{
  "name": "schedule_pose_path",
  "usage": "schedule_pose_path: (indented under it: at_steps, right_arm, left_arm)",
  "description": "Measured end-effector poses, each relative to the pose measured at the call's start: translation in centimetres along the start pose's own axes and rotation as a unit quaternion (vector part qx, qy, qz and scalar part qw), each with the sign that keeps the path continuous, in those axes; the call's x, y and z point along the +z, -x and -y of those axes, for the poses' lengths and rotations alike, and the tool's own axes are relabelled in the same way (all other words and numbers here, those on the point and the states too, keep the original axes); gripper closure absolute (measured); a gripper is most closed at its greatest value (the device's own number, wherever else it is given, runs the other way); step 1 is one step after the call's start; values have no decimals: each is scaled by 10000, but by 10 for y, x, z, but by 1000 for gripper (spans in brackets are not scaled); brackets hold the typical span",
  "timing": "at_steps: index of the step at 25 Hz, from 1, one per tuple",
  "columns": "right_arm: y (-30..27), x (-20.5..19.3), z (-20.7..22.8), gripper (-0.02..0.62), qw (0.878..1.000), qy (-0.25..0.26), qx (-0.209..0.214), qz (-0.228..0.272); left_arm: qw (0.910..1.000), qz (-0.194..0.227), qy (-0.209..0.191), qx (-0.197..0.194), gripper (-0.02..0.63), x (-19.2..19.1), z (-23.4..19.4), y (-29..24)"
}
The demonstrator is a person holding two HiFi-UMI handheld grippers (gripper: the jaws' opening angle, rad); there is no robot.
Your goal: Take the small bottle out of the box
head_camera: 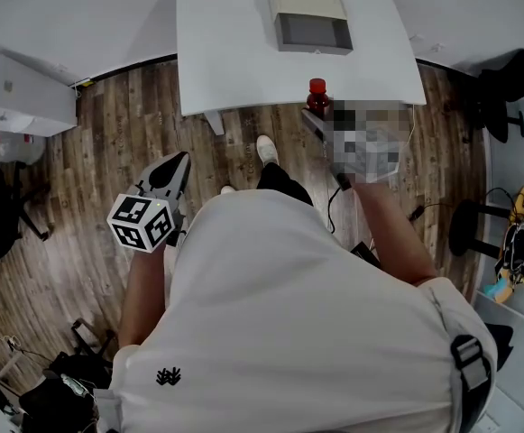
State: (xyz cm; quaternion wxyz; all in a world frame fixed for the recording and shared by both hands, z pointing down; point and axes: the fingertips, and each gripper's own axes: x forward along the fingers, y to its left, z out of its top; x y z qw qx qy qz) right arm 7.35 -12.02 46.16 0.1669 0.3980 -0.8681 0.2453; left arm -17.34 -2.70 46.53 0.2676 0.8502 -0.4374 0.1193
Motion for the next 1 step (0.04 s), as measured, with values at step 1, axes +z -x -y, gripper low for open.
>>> schedule_pose_path:
  at_steps: [1]
  right_arm:
    - [-1, 1, 3, 371, 10000, -11, -10, -3]
  left_arm:
    - [10000, -1, 4, -5, 600, 1, 0, -2]
